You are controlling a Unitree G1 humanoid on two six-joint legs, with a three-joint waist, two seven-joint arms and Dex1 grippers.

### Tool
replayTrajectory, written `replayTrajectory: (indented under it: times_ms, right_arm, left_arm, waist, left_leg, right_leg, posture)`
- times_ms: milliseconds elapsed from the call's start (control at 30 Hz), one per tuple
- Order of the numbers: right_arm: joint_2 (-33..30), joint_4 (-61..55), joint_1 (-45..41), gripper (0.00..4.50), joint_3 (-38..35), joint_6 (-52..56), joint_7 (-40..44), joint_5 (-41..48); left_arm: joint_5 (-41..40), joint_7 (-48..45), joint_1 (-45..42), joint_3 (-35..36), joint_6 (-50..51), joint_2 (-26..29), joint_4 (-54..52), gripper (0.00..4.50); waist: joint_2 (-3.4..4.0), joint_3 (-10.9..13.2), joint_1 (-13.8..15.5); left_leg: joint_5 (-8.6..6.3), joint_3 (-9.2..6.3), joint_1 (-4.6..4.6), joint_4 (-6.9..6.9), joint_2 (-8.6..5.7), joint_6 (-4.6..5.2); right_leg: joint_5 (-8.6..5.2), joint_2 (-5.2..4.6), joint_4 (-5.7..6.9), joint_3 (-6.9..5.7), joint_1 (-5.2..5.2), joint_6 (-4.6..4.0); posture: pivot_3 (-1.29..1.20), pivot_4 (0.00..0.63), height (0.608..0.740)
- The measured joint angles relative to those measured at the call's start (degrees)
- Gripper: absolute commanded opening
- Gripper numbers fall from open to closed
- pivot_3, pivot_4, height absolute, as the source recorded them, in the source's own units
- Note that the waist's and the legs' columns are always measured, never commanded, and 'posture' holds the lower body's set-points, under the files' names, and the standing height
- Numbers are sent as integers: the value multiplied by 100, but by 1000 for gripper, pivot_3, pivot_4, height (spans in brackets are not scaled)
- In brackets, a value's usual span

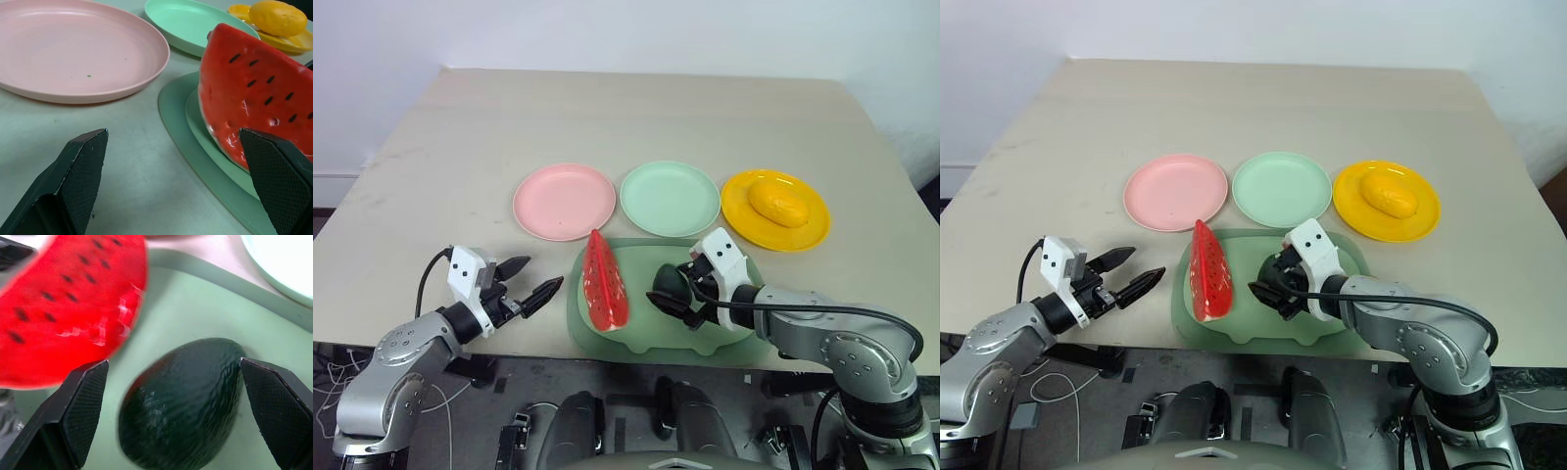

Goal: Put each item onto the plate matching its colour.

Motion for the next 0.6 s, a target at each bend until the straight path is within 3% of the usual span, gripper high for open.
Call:
replayTrajectory:
  times_ms: [433, 533, 600]
  right_arm:
    - [-31, 84, -2, 4482, 119, 113, 131, -597]
    - [-28, 100, -13, 3905, 119, 112, 195, -675]
    - [-22, 118, -37, 3241, 119, 112, 243, -728]
  left_arm:
    - [0, 2, -41, 33, 91, 8, 0, 4500]
    - [1, 2, -64, 32, 91, 8, 0, 4500]
    - [1, 2, -68, 32, 91, 7, 1, 4500]
  waist:
    - [0, 0, -5]
    - [0, 0, -4]
    - [0, 0, -5]
  left_leg:
    - [0, 0, -1, -1, 0, 0]
    - [0, 0, -2, -1, 0, 0]
    - [0, 0, -2, -1, 0, 0]
  right_leg:
    - [0, 0, 0, 0, -2, 0]
    - [0, 0, 0, 0, -2, 0]
    - [0, 0, -1, 0, -2, 0]
  posture:
    - [0, 150, 740]
    - [0, 150, 740]
    - [0, 150, 740]
